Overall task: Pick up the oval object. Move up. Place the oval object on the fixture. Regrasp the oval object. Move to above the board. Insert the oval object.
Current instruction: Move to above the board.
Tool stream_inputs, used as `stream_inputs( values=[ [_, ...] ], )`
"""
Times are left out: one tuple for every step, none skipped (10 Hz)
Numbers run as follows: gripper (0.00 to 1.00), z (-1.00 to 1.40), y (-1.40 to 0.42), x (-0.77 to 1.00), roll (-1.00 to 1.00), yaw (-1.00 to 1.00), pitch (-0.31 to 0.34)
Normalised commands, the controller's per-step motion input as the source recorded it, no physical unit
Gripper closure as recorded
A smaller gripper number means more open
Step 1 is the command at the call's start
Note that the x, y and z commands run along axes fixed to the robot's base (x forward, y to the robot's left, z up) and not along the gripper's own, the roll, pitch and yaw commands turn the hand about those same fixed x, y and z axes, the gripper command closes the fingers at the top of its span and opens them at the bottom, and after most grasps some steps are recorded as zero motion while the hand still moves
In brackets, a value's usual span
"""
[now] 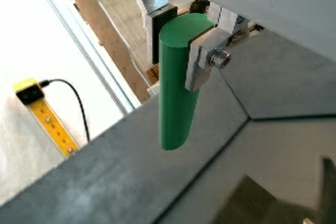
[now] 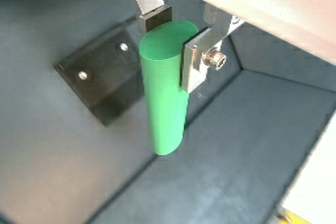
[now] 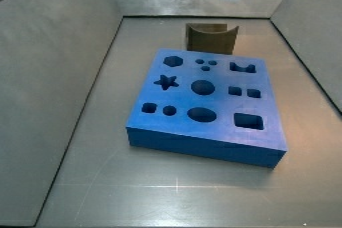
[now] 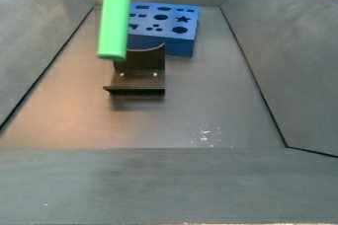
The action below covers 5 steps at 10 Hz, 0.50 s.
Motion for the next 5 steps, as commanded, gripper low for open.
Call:
stream_inputs(
  values=[
    [1.00, 1.00, 0.27, 0.02, -0.05, -0.13, 0.037],
    [1.00, 1.00, 0.25, 0.01, -0.07, -0.11, 0.065],
    [1.00, 1.00, 0.24, 0.00, -0.09, -0.09, 0.080],
    [1.00, 1.00, 0.23, 0.00, -0.09, -0.07, 0.088],
    [1.00, 1.00, 0.21, -0.01, -0.10, -0.04, 0.100]
  ],
)
